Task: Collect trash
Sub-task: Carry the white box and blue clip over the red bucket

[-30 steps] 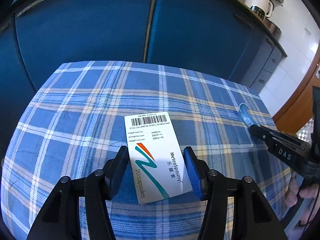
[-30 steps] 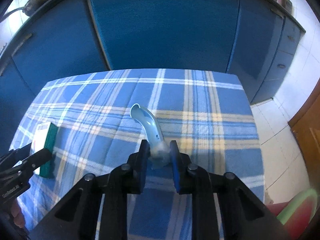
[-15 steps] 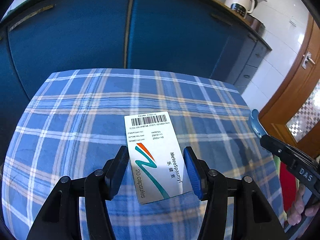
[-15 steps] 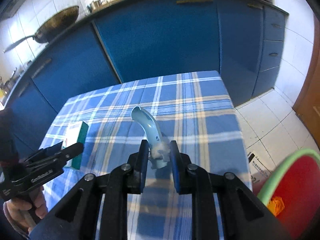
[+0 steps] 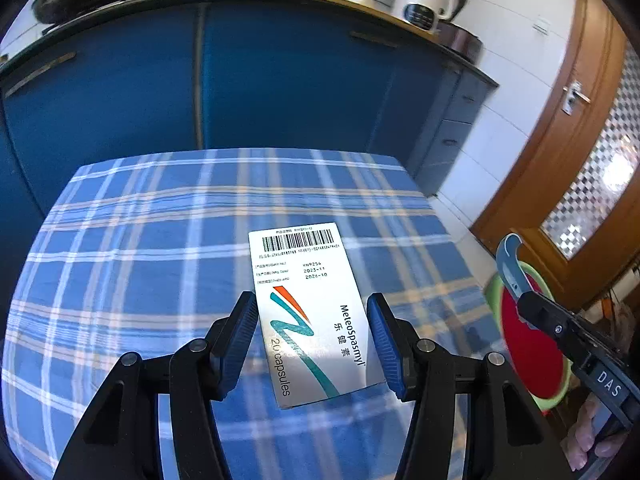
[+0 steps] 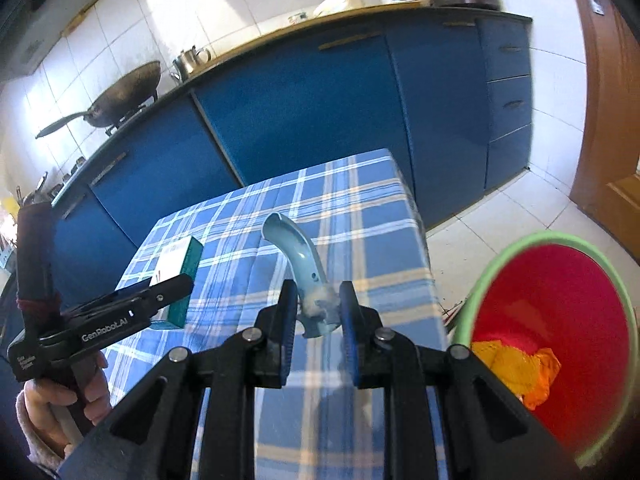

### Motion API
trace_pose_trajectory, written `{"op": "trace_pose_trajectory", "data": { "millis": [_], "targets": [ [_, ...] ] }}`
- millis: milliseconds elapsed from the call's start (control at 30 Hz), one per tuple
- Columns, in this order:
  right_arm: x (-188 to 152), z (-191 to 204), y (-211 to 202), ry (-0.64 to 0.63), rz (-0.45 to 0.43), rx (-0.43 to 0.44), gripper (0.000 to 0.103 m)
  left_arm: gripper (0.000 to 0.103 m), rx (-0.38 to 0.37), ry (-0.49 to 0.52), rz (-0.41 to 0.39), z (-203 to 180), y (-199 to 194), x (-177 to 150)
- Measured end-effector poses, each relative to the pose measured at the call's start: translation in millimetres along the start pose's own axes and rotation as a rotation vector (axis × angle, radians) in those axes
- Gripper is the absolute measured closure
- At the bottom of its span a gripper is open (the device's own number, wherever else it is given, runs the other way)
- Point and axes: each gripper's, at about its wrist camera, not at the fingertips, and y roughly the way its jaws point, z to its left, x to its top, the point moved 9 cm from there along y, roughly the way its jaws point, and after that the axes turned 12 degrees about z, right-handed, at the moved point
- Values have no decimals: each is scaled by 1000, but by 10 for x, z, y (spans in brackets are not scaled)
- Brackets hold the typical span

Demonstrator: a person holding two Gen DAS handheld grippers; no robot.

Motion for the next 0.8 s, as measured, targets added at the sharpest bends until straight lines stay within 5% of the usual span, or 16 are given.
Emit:
{"op": "trace_pose_trajectory", "data": {
  "millis": [800],
  "targets": [
    [-714, -1436, -832, 294, -68, -113, 79, 45, -139, 218, 68, -1512, 56, -424]
  ]
}}
